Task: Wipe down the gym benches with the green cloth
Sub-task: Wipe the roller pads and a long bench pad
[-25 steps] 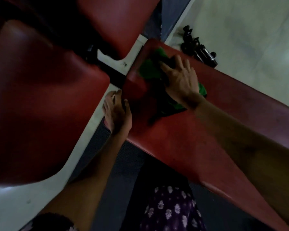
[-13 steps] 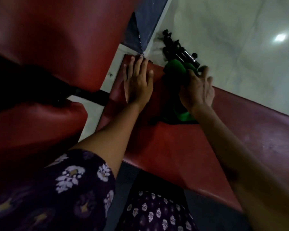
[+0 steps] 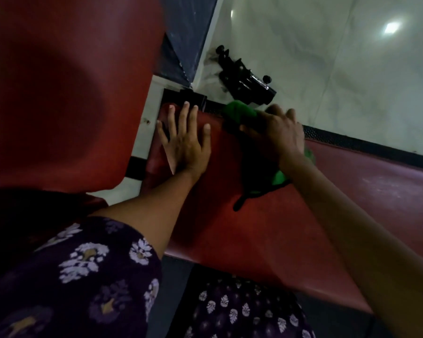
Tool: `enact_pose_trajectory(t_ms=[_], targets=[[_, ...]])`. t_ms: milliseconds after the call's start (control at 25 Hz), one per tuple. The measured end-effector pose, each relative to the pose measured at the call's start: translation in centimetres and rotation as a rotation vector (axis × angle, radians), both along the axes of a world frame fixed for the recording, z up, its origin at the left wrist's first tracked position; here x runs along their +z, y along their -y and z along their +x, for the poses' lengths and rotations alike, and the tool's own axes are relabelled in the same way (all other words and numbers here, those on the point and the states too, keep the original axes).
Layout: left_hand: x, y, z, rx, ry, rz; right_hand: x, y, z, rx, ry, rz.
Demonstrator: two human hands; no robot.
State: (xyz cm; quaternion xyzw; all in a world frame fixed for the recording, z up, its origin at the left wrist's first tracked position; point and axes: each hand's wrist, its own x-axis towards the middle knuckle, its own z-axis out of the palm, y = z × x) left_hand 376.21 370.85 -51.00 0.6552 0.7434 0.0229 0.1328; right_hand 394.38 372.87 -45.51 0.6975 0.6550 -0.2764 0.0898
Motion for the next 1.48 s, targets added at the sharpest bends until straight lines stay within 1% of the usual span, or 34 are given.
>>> enact_pose_trajectory(t_ms=[80, 160, 240, 280, 400, 440, 520, 600, 680, 720, 800, 880, 960, 1000, 1040, 1120, 1240, 1320, 1360, 1400, 1480], targets=[[0.2, -0.1, 0.0, 0.020, 0.004, 0.016, 0.7, 1.7, 4.6, -0.040, 0.091, -0.018], [0.3, 0.1, 0.3, 0.013, -0.011, 0.010, 1.2, 2.6, 7.7, -0.158, 0.164, -0.070], [0.5, -0.4, 0.6, -0.004, -0.049, -0.022, 0.5, 1.9, 7.3, -0.252, 0.129, -0.090], [0.7, -0.8, 0.8, 0.001, -0.067, -0.054, 0.1, 1.3, 6.2, -0.246, 0.091, -0.080], [1.3, -1.4, 2.6, 0.087, -0.055, -0.112, -0.4, 0.9, 4.9, -0.126, -0.017, -0.004], [1.5, -1.3, 3.7, 0.055, -0.039, -0.110, -0.3, 1.5, 5.9, -0.101, -0.023, 0.021], [1.9, -0.4, 7.2, -0.148, 0.047, -0.095, -0.2, 3.5, 10.1, -0.114, 0.033, 0.055], [2.2, 0.4, 11.9, -0.338, 0.164, -0.079, 0.1, 5.4, 14.3, -0.248, 0.140, 0.048], [2.0, 1.1, 16.2, -0.385, 0.219, -0.080, -0.2, 5.5, 15.8, -0.442, 0.194, 0.018], [1.7, 1.5, 17.7, -0.384, 0.193, -0.104, -0.4, 5.1, 15.4, -0.458, 0.186, 0.011], [0.6, 2.3, 19.0, -0.377, 0.094, -0.099, -0.8, 4.8, 15.2, -0.365, 0.100, 0.043], [0.1, 3.0, 19.6, -0.373, 0.075, -0.013, -0.8, 5.8, 18.0, -0.295, 0.057, 0.060], [-0.3, 3.2, 19.9, -0.349, 0.083, 0.049, -0.7, 7.6, 23.1, -0.338, 0.141, 0.046], [-0.2, 3.3, 20.1, -0.344, 0.084, 0.050, -0.6, 8.6, 25.3, -0.405, 0.201, 0.044], [-0.2, 3.4, 20.2, -0.339, 0.077, 0.055, -0.5, 9.2, 26.3, -0.472, 0.236, 0.050], [-0.3, 3.1, 20.2, -0.346, 0.055, 0.060, -0.7, 8.6, 25.1, -0.489, 0.226, 0.082], [-0.4, 3.0, 20.4, -0.351, 0.024, 0.053, -1.2, 7.7, 22.5, -0.333, 0.111, 0.093], [-0.3, 3.1, 20.7, -0.366, 0.004, 0.041, -1.0, 8.4, 24.7, -0.231, 0.090, 0.141], [-0.1, 3.2, 20.8, -0.361, -0.002, 0.013, -1.1, 9.3, 26.9, -0.236, 0.109, 0.151], [0.2, 3.3, 20.9, -0.339, -0.001, -0.011, -1.1, 10.2, 29.2, -0.297, 0.145, 0.152], [0.9, 3.9, 22.4, -0.340, 0.047, -0.011, -0.9, 11.4, 32.1, -0.515, 0.212, 0.153]])
